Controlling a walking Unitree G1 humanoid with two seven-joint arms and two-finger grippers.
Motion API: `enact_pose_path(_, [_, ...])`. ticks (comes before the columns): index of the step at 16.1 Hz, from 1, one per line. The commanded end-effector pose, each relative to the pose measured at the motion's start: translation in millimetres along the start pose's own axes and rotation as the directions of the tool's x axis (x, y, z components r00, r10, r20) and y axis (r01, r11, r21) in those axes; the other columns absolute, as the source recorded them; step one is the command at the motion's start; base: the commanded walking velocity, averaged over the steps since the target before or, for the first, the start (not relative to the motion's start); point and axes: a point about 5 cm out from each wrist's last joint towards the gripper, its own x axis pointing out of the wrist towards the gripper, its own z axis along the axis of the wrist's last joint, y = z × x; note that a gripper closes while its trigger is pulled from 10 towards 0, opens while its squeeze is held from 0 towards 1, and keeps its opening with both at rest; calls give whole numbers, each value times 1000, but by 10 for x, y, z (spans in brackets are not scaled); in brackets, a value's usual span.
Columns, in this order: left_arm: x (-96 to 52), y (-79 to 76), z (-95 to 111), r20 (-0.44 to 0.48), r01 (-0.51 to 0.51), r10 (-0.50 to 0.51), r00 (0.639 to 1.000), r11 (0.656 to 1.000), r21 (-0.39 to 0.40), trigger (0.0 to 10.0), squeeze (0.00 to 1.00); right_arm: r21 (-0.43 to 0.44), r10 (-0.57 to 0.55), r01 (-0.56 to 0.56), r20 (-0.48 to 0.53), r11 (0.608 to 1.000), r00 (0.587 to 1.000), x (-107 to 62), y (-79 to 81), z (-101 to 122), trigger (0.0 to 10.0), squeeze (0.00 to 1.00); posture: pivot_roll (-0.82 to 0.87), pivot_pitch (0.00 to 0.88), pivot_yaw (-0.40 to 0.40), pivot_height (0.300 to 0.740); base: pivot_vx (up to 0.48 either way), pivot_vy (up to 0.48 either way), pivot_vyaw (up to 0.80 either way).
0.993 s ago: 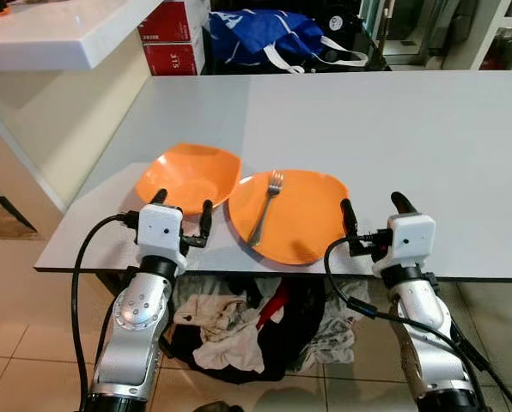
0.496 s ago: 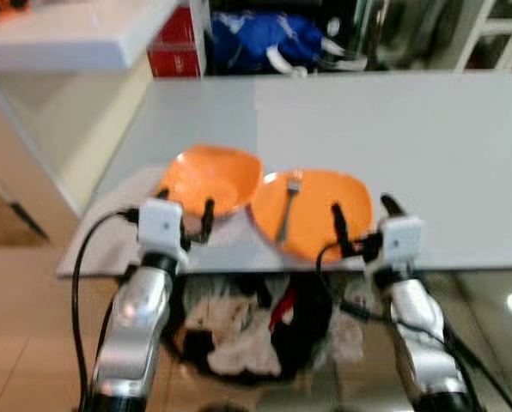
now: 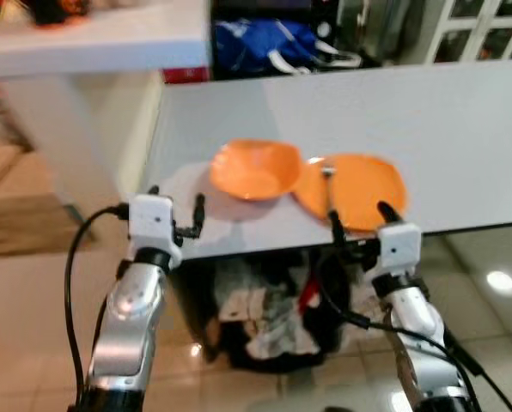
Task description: Setting the table
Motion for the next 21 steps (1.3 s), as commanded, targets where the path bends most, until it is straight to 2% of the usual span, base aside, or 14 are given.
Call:
enact_pose_path(1, [20,-46,-1,-11,7,-7,1000,1000,-16,10000,0,-18,-7,7,1,1000,1000,2,-60,18,10000,12,-114,0,70,740,0,480,0])
enact_pose_path(8, [113,25,28,-25,-39,38,999,999,-26,10000,0,-15,22,-22,-9,1000,1000,20,-1,27,10000,0,-101,0,63,740,0,480,0])
enact_pose_path(13, [114,1,-21,-58,-22,19,998,998,-56,10000,0,-9,30,-30,-3,1000,1000,15,15,47,10000,0,-105,0,71,740,0,480,0])
enact_pose_path(21, [114,1,-21,-58,-22,19,998,998,-56,10000,0,-9,30,-30,-3,1000,1000,15,15,47,10000,0,-105,0,71,740,0,480,0])
